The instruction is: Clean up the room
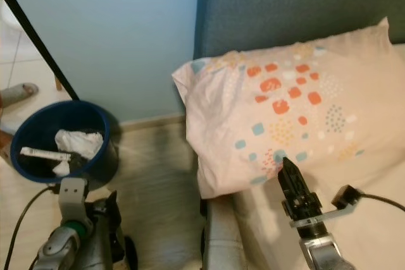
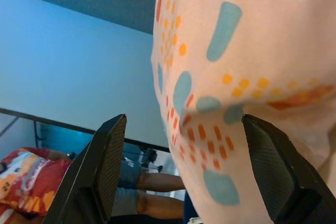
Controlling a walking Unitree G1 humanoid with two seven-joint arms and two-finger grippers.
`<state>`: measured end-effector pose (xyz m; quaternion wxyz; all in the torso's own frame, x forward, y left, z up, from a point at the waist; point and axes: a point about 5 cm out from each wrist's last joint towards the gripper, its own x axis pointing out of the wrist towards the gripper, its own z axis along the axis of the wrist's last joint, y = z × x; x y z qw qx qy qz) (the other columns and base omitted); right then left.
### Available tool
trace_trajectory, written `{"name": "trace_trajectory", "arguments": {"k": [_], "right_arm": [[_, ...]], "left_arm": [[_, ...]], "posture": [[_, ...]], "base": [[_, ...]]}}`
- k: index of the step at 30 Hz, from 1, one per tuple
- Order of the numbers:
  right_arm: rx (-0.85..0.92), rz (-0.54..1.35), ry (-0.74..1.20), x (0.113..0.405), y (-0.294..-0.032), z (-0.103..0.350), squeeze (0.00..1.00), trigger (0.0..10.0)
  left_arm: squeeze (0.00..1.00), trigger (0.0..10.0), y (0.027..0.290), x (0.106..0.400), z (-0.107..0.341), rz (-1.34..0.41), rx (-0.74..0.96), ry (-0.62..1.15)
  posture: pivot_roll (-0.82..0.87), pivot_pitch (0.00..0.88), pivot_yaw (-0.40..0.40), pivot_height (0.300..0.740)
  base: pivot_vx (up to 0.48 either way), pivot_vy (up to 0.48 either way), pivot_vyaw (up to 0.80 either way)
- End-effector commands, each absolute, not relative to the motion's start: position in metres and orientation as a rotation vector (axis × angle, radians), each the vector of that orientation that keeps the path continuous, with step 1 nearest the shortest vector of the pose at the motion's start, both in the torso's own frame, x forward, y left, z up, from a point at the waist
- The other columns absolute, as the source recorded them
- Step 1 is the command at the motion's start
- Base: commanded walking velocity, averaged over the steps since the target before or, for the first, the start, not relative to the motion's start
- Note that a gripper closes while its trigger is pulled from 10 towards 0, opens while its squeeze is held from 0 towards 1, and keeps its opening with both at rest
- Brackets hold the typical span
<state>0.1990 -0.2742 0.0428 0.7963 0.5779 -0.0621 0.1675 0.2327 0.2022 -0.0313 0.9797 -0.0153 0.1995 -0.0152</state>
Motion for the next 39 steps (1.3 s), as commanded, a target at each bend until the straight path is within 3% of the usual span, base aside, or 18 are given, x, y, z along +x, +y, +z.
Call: {"name": "trace_trajectory", "arguments": {"k": [1, 10, 18, 26, 27, 39], "right_arm": [[1.241, 0.371, -0.143, 0.197, -0.274, 0.044, 0.0, 10.0], [1.177, 0.133, -0.031, 0.237, -0.268, 0.03, 0.0, 10.0], [1.173, 0.042, 0.025, 0.279, -0.243, 0.032, 0.0, 10.0], [1.173, 0.051, 0.019, 0.302, -0.229, 0.04, 0.0, 10.0], [1.156, 0.025, 0.008, 0.31, -0.229, 0.045, 0.0, 0.0], [1.114, -0.067, -0.066, 0.328, -0.243, 0.067, 0.0, 0.0]], "left_arm": [[0.0, 10.0, 0.201, 0.219, -0.042, -0.033, -0.039, 0.46], [0.0, 10.0, 0.204, 0.22, -0.041, -0.029, -0.037, 0.458], [0.0, 10.0, 0.206, 0.217, -0.041, -0.032, -0.032, 0.455], [0.0, 10.0, 0.208, 0.214, -0.042, -0.039, -0.022, 0.455], [0.0, 10.0, 0.211, 0.214, -0.041, -0.038, -0.019, 0.453], [0.0, 10.0, 0.218, 0.226, -0.03, -0.026, -0.004, 0.397]], "posture": [[-0.13, 0.152, -0.003, 0.56], [-0.12, 0.153, 0.002, 0.56], [-0.09, 0.169, 0.027, 0.56], [-0.08, 0.183, 0.046, 0.56], [-0.08, 0.184, 0.047, 0.56], [-0.07, 0.188, 0.047, 0.56]], "base": [[0.0, 0.0, 0.0], [0.0, 0.0, 0.0], [0.0, 0.0, 0.0], [0.0, 0.0, 0.0], [0.0, 0.0, 0.0], [0.0, 0.0, 0.0]]}}
